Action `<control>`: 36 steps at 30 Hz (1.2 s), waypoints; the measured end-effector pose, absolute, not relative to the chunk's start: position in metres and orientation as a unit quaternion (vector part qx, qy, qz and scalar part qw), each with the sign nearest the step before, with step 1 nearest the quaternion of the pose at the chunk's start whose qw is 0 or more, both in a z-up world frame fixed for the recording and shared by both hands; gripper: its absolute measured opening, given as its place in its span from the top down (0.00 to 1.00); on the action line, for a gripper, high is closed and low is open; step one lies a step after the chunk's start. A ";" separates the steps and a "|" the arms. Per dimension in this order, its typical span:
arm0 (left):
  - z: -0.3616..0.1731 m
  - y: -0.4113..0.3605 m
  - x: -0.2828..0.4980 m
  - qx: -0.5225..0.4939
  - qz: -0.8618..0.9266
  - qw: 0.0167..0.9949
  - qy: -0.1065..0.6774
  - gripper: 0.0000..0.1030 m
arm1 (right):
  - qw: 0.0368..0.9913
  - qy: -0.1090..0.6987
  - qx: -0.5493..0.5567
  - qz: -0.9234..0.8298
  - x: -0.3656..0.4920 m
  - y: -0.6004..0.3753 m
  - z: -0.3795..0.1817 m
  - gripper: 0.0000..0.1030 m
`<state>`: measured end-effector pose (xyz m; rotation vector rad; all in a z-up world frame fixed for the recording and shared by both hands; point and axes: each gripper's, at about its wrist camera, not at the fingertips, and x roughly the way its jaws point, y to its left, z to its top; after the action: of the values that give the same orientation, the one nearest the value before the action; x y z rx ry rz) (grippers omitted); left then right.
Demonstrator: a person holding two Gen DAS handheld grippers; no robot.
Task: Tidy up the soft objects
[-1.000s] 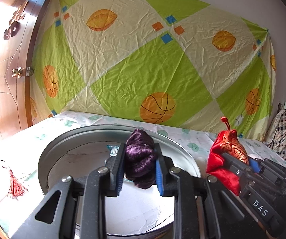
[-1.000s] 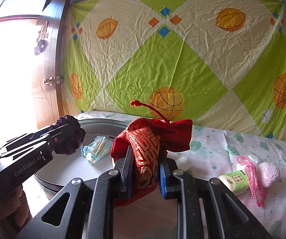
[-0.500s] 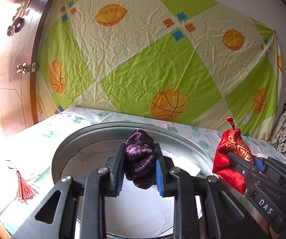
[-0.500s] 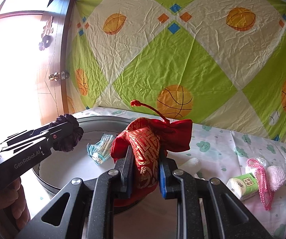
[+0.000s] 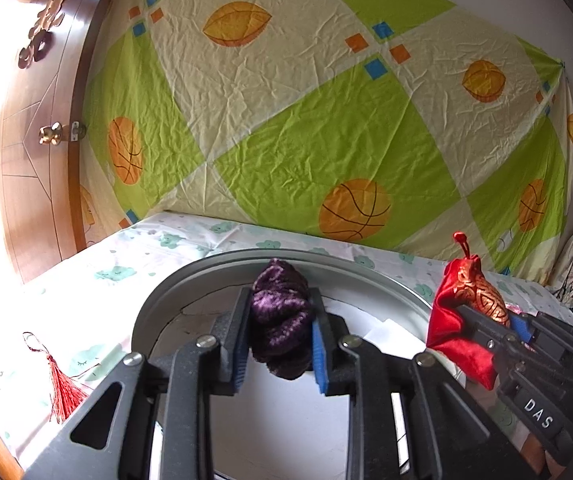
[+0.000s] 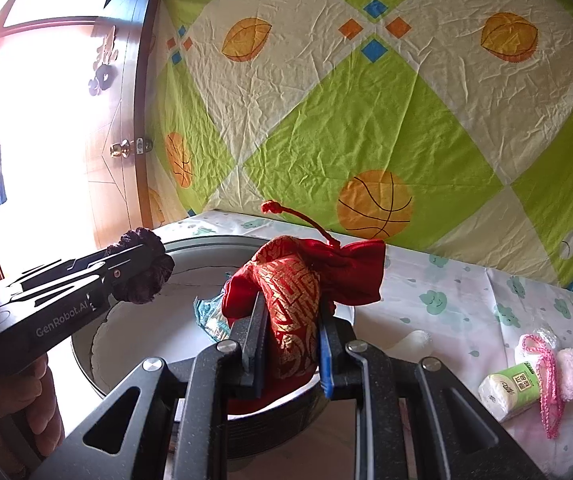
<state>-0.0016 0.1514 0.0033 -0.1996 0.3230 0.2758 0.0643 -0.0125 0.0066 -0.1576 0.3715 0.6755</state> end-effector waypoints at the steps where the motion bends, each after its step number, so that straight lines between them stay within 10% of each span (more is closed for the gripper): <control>1: 0.003 0.154 0.000 -0.101 0.137 0.972 0.164 0.76 | 0.922 0.184 -0.077 0.331 0.067 -0.010 0.007 0.78; 23: -0.005 0.190 0.037 -0.068 0.143 0.947 0.278 0.74 | 0.879 0.287 -0.108 0.366 0.118 0.050 -0.001 0.76; 29: -0.008 0.192 0.042 -0.062 0.149 0.944 0.287 0.34 | 0.874 0.285 -0.109 0.379 0.112 0.051 -0.004 0.36; 36: 0.001 0.176 0.017 -0.066 0.160 0.957 0.234 0.01 | 0.892 0.256 -0.087 0.362 0.104 -0.001 0.011 0.34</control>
<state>0.0165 0.1759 0.0005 -0.1342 0.4758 0.3239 0.1045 -0.0009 0.0114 -0.1803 0.5305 0.7510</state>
